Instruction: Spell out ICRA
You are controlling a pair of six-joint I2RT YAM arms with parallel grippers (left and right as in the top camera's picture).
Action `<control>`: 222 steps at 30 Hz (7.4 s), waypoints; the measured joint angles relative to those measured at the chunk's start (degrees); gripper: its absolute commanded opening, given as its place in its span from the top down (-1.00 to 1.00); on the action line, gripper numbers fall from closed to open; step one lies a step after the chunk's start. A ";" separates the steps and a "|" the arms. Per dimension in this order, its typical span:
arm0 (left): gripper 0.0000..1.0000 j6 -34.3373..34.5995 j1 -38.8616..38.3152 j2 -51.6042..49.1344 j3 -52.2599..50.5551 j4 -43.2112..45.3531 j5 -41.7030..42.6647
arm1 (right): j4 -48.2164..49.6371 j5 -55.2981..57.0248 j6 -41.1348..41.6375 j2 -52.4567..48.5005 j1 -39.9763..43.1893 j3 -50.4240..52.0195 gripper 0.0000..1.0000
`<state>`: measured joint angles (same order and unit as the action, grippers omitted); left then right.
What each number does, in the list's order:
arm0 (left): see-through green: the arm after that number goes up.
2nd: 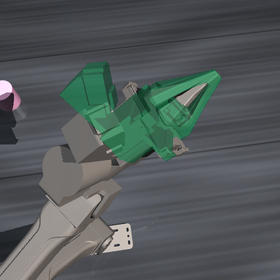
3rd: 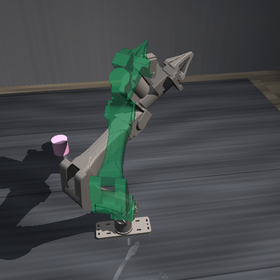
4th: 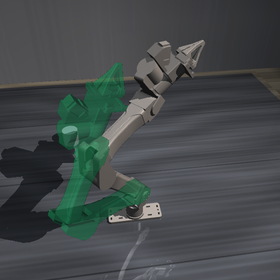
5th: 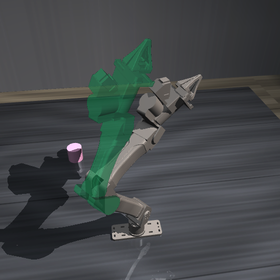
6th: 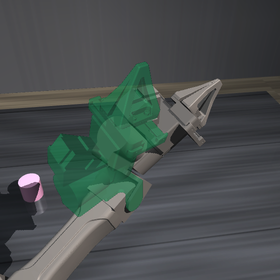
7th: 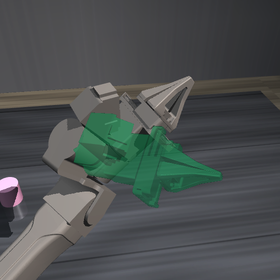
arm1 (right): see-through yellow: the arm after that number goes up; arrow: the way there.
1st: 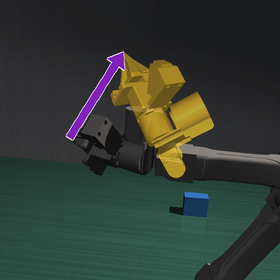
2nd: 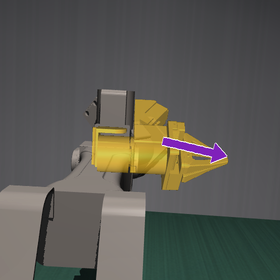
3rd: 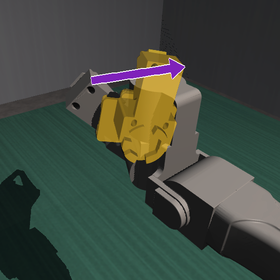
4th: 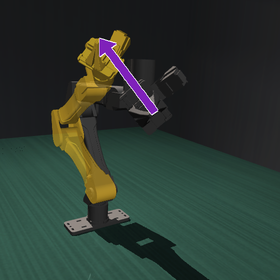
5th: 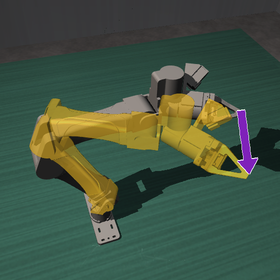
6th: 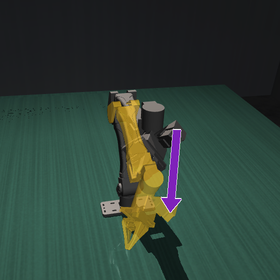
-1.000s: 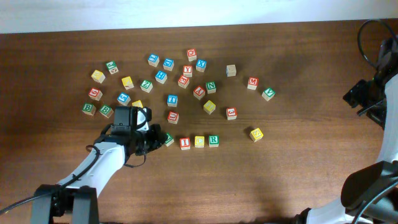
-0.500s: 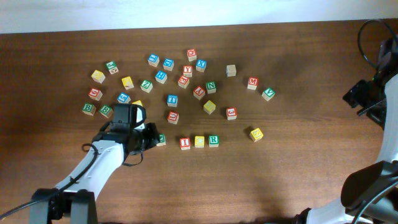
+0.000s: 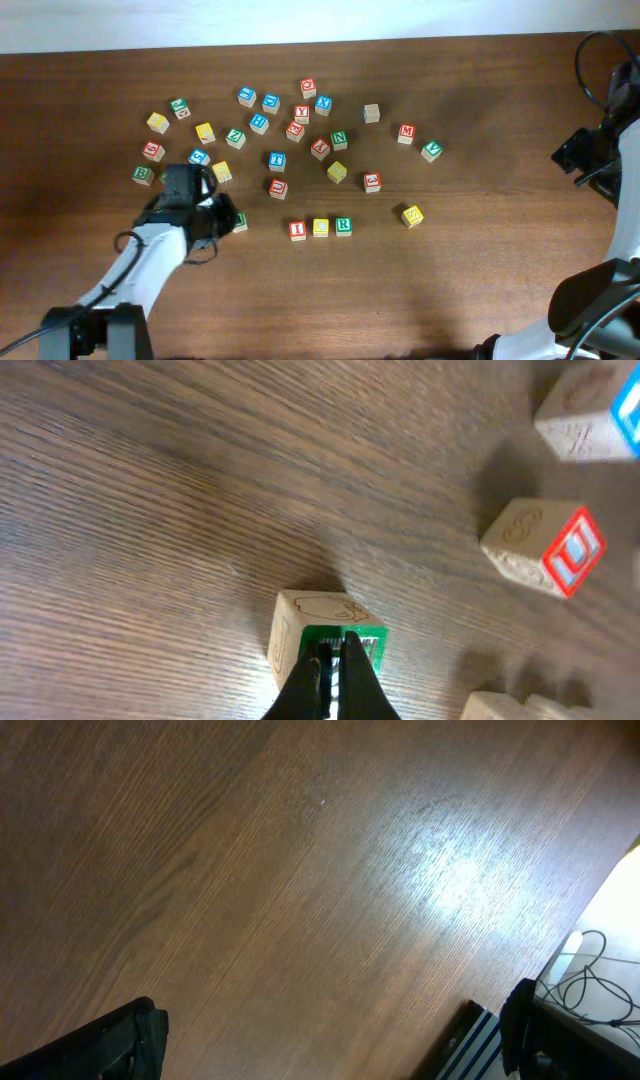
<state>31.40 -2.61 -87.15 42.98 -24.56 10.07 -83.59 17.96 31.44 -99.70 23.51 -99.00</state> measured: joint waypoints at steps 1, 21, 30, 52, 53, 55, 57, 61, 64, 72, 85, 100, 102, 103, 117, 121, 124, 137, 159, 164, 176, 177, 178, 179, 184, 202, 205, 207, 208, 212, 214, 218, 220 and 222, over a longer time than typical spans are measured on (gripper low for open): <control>1.00 0.17 3.63 -0.98 0.33 0.00 4.07 | 0.00 0.00 0.02 0.02 0.00 0.00 -0.97; 1.00 -10.45 11.67 11.47 -3.34 -1.97 15.06 | 0.00 0.00 0.07 0.00 0.00 0.00 -0.97; 1.00 -10.86 7.58 1.53 -3.34 4.04 13.55 | 0.02 0.00 0.02 0.00 0.00 0.00 -0.97; 1.00 -13.70 7.50 -1.84 -2.71 7.28 17.35 | 0.00 0.00 0.07 0.02 0.00 0.00 -0.97; 1.00 -13.70 7.50 -1.90 -2.64 7.28 17.35 | 0.00 0.00 0.07 0.02 0.00 0.00 -0.97; 1.00 -13.70 7.50 -1.90 -2.64 7.28 17.35 | 0.00 0.00 0.04 0.00 0.00 0.00 -0.97; 1.00 -13.70 7.50 -1.90 -2.64 7.28 17.38 | 0.00 0.00 0.04 0.00 0.00 0.00 -0.97; 1.00 -14.36 7.50 -1.90 -2.64 7.56 17.57 | 0.00 0.00 0.04 0.00 0.00 0.00 -0.97; 1.00 -15.82 7.50 -0.72 -2.78 7.34 16.24 | -0.02 0.00 0.02 0.02 0.00 0.00 -0.97; 1.00 -16.57 7.50 1.79 -2.82 7.23 11.02 | 0.00 0.00 0.04 0.00 0.00 0.00 -0.97; 1.00 -16.87 4.33 -0.50 -2.82 8.13 9.68 | 0.00 0.00 0.04 0.00 0.00 0.00 -0.97; 1.00 -9.01 4.00 -1.14 -1.01 6.43 -1.33 | 0.00 0.00 0.04 0.02 0.00 0.00 -0.97; 1.00 -8.39 4.00 -1.07 -0.87 6.25 -2.34 | 0.00 0.00 0.00 0.00 0.00 0.00 -0.97; 1.00 -8.09 4.00 -1.07 -0.79 6.16 -2.82 | 0.00 0.00 0.04 0.02 0.00 0.00 -0.97; 1.00 0.46 3.89 0.22 1.51 -5.95 -15.69 | 0.00 0.00 0.00 0.02 0.00 0.00 -0.97; 1.00 2.45 3.91 -0.09 3.82 -13.46 -18.82 | 0.00 0.00 0.04 0.02 0.00 0.00 -0.97; 1.00 -0.13 3.39 -0.59 4.98 -16.26 -17.27 | 0.00 0.00 0.04 0.02 0.00 0.00 -0.97; 0.35 -12.92 -1.46 -2.80 7.30 -16.37 -0.83 | 0.02 0.00 0.04 0.00 0.00 0.00 -0.97; 0.61 -10.91 -7.78 -12.33 11.69 -16.65 -4.50 | 0.00 0.00 0.07 0.02 0.00 0.00 -0.97; 0.68 -10.80 -7.82 -12.37 13.38 -19.23 -6.73 | 0.00 0.02 0.04 0.02 0.00 0.00 -0.97; 0.13 -7.89 -7.82 -12.83 24.41 -34.01 -33.94 | 0.00 0.00 0.04 0.02 0.00 0.00 -0.97; 0.12 -7.54 -7.82 -12.83 24.41 -34.05 -33.59 | 0.00 0.00 0.07 0.02 0.00 0.00 -0.97; 0.07 -7.30 -7.82 -12.83 24.44 -34.16 -32.94 | 0.00 0.00 0.07 0.00 0.00 0.00 -0.97; -0.07 -7.37 -7.82 -12.83 24.41 -34.23 -32.02 | 0.00 0.00 0.02 0.02 0.00 0.00 -0.97; -0.16 -7.32 -7.82 -12.61 25.46 -35.36 -29.75 | 0.00 0.00 0.02 0.02 0.00 0.00 -0.97; -0.67 -6.19 7.19 -6.21 18.99 -24.39 -20.52 | 0.02 -0.02 0.02 0.02 0.00 0.00 -0.97; -0.67 -8.09 7.19 -6.21 15.37 -22.75 -18.93 | -0.02 0.00 0.02 0.02 0.00 0.00 -0.97; -0.58 -9.18 7.19 -6.23 13.79 -21.31 -18.78 | 0.00 0.00 0.04 0.02 0.00 0.00 -0.97; -0.56 -9.38 7.19 -6.23 13.33 -20.55 -18.80 | 0.00 0.00 0.02 0.02 0.00 0.00 -0.96; -0.54 -11.89 7.19 -6.21 11.04 -16.55 -18.32 | 0.02 0.00 0.02 0.00 0.00 0.00 -0.97; -0.51 -15.13 7.19 -6.21 10.80 -15.76 -17.31 | 0.00 0.00 0.04 0.02 0.00 0.00 -0.97; -0.45 -19.37 7.19 -6.43 10.78 -13.07 -16.59 | -0.02 0.00 0.00 0.00 0.00 0.00 -0.97; -0.32 -20.98 7.19 -8.20 10.80 -12.44 -16.37 | 0.00 0.00 0.04 0.02 0.00 0.00 -0.97; -0.22 -22.67 7.19 -11.08 10.78 -12.44 -15.98 | 0.02 0.00 0.02 0.02 0.00 0.00 -0.97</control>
<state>8.73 4.58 -98.24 53.76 -36.99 -5.91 -83.57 17.96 31.46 -99.68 23.51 -99.00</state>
